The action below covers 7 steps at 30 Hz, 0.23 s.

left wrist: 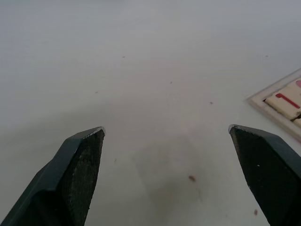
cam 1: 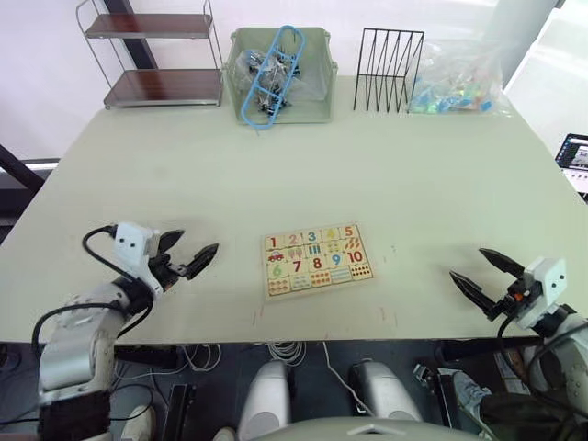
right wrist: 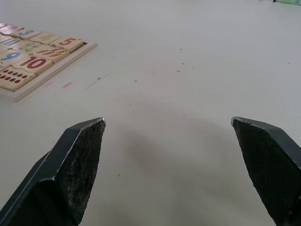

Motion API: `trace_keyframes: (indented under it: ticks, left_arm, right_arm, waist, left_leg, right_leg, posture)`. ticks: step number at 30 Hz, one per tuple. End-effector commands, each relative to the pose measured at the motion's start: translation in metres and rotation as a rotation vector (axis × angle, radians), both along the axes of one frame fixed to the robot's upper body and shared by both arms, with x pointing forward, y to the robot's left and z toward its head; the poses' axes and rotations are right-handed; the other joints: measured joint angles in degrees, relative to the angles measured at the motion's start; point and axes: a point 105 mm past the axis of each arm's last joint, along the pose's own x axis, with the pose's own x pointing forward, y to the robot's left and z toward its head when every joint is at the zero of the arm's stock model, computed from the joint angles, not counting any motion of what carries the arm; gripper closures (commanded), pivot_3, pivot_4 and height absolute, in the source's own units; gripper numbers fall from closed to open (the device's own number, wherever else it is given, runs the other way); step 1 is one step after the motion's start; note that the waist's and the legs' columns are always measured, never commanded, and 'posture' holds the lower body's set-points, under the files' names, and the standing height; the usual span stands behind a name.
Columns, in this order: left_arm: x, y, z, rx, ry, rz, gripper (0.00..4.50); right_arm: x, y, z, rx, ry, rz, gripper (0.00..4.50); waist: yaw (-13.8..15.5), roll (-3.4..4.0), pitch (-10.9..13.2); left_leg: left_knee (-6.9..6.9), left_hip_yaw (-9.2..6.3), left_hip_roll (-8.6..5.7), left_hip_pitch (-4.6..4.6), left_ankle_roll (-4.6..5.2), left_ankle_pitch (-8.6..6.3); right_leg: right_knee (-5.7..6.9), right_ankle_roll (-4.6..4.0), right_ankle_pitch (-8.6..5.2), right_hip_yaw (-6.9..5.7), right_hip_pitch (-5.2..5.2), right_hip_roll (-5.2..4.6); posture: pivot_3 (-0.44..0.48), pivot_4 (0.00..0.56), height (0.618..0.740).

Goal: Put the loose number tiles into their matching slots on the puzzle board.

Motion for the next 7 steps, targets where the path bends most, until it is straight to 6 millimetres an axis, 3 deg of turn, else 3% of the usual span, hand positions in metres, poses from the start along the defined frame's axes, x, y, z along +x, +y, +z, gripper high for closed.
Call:
trace_keyframes:
  ticks: [1, 7]
  left_arm:
    - [-0.014, 0.011, 0.006, 0.021, -0.038, 0.06, 0.03]
    - [-0.027, 0.008, -0.01, 0.012, 0.003, 0.116, 0.03]
  right_arm:
    - [-0.005, -0.007, 0.009, 0.004, -0.045, -0.023, 0.0]
    - [-0.012, -0.002, 0.009, 0.045, -0.055, -0.028, 0.0]
  waist:
    - [-0.09, 0.0, 0.0]
    - [-0.14, -0.01, -0.01]
  left_leg:
    - [-0.01, 0.01, 0.0, 0.0, 0.0, 0.0]
    - [-0.05, 0.05, 0.01, 0.03, 0.0, 0.0]
  right_leg:
    - [-0.01, 0.0, 0.0, 0.0, 0.0, 0.0]
    - [-0.03, 0.09, -0.06, 0.02, -0.03, -0.02]
  posture:
    - [0.0, 0.15, 0.74]
    - [0.0, 0.15, 0.74]
